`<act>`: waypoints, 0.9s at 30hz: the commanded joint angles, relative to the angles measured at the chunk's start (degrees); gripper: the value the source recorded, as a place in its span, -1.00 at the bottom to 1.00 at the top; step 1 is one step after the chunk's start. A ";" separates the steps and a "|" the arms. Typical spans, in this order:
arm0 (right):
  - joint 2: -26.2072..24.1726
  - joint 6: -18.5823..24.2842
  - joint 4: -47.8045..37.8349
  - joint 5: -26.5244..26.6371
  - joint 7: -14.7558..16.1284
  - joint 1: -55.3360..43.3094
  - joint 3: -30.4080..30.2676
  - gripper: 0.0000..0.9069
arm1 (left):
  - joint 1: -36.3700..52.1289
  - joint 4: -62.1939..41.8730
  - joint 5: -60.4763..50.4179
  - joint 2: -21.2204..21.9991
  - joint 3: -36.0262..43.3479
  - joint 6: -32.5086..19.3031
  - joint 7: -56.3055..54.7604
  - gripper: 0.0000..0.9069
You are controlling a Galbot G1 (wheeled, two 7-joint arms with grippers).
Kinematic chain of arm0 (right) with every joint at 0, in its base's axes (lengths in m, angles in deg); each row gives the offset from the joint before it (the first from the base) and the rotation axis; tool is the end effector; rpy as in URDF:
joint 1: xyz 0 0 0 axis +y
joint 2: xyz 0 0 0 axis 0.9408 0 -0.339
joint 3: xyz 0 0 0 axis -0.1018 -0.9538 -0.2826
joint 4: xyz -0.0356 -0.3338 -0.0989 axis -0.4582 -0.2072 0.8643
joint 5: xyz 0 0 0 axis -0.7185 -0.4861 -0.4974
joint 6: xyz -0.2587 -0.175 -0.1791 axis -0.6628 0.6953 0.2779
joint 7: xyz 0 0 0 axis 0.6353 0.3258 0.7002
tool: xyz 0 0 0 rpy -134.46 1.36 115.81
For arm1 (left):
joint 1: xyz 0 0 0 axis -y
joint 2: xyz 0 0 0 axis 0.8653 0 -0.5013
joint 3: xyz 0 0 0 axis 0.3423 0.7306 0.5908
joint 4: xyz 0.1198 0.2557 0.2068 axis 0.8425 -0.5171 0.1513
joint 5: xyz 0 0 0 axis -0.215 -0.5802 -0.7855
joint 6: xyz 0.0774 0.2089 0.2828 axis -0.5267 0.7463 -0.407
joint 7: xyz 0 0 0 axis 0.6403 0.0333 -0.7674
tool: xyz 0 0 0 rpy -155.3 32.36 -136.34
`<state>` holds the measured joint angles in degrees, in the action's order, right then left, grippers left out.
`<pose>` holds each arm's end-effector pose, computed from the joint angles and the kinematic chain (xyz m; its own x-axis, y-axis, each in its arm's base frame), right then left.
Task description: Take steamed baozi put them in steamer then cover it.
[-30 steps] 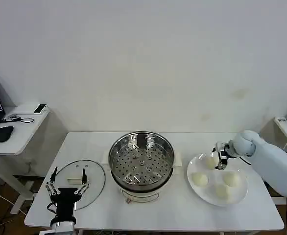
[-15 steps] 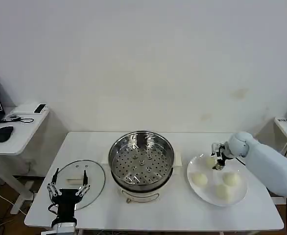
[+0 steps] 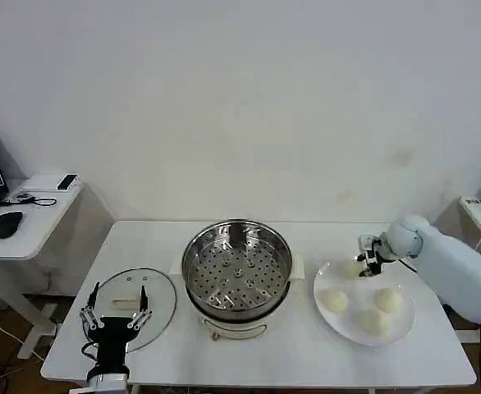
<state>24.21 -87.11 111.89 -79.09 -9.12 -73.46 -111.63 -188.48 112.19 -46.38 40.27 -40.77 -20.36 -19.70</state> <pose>0.5286 -0.1806 -0.2200 -0.3347 -0.0583 0.9405 -0.9422 0.0338 -0.3333 0.1424 0.0148 -0.2758 -0.9821 -0.1885 0.0063 -0.1675 0.8871 0.4301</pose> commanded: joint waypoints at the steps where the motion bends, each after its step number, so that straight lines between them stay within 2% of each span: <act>1: -3.59 1.19 4.31 5.51 0.82 -8.65 -5.36 0.02 | -0.16 -0.45 0.36 -0.23 0.01 0.04 -0.12 1.00; 7: -2.11 1.11 6.09 12.97 0.79 -25.15 -14.77 0.04 | 0.34 -0.94 0.83 -0.72 0.08 0.06 -0.20 1.00; 14: 4.80 2.37 7.76 21.25 0.31 -40.42 -24.34 0.04 | 0.50 -0.83 2.57 -1.53 -0.49 0.05 -1.14 1.00; 18: 8.90 3.52 10.21 24.45 0.21 -44.07 -27.82 0.04 | 0.52 -1.15 2.52 -1.66 -0.53 -0.01 -1.31 1.00; 23: 12.87 6.15 12.99 23.96 0.12 -45.05 -32.04 0.13 | 0.28 -0.10 2.31 -1.47 -0.51 0.04 -1.33 1.00; 27: 16.64 8.43 14.17 19.04 1.68 -43.22 -34.19 0.13 | 0.03 0.08 1.45 -1.36 -1.01 -0.09 -2.28 1.00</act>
<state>33.84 -81.70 122.83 -60.32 -8.29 -110.49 -138.18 -188.30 112.02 -44.50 38.87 -41.50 -20.36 -21.03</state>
